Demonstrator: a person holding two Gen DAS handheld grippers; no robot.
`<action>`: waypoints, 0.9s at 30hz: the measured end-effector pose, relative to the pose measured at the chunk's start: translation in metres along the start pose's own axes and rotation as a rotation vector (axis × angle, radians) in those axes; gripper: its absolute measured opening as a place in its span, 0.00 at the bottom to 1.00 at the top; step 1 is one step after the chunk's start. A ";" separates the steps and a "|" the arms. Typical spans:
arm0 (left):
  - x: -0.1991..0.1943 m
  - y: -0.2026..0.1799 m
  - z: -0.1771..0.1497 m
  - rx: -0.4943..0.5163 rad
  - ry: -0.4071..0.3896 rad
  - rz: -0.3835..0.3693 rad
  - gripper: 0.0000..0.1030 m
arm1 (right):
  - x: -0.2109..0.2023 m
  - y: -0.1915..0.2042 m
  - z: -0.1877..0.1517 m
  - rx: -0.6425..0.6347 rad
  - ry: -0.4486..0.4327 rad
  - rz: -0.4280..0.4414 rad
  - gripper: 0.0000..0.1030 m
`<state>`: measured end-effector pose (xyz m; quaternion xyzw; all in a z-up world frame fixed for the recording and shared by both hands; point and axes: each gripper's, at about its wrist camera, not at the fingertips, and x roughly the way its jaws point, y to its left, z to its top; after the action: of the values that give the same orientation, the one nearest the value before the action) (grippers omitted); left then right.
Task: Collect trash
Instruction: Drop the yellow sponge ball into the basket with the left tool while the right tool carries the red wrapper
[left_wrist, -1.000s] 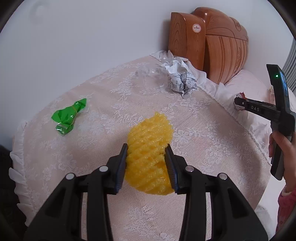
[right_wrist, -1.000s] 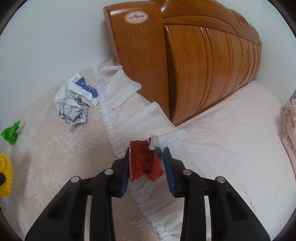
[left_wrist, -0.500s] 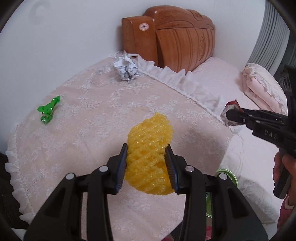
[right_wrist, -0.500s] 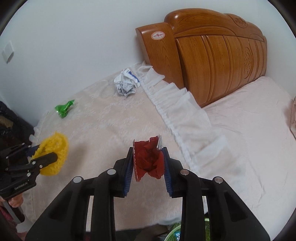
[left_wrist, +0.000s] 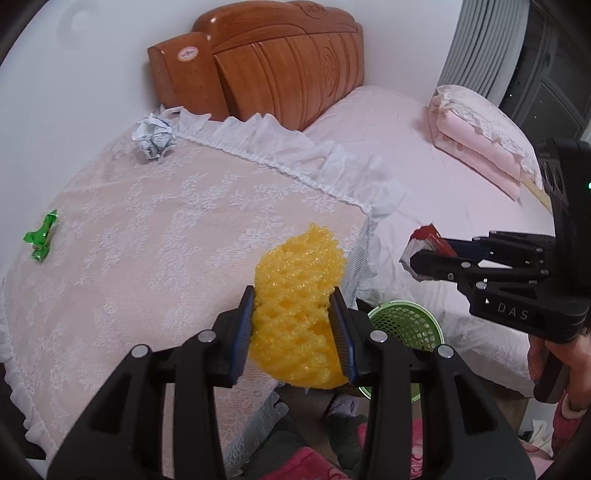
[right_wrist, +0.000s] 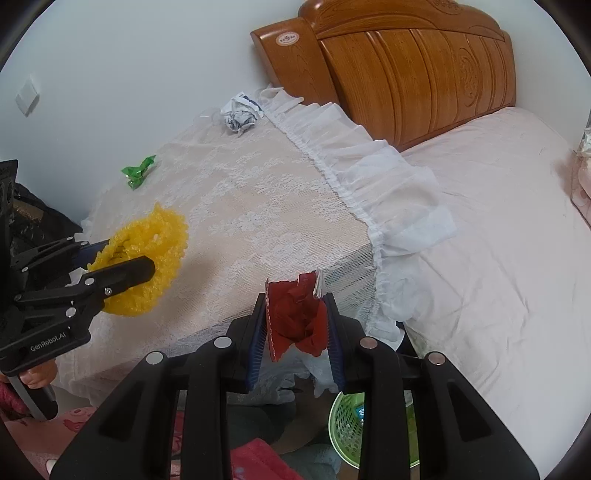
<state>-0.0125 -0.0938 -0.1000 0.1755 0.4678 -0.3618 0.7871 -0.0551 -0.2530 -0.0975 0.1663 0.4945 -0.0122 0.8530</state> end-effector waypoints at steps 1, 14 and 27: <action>0.005 -0.008 -0.002 0.018 0.015 -0.011 0.38 | -0.004 -0.007 -0.004 0.010 -0.003 -0.012 0.29; 0.103 -0.156 -0.049 0.356 0.275 -0.263 0.38 | -0.048 -0.109 -0.083 0.241 0.039 -0.170 0.29; 0.158 -0.225 -0.079 0.403 0.449 -0.295 0.74 | -0.057 -0.164 -0.130 0.311 0.083 -0.176 0.29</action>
<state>-0.1782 -0.2618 -0.2622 0.3332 0.5689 -0.5094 0.5530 -0.2235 -0.3772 -0.1532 0.2525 0.5342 -0.1563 0.7915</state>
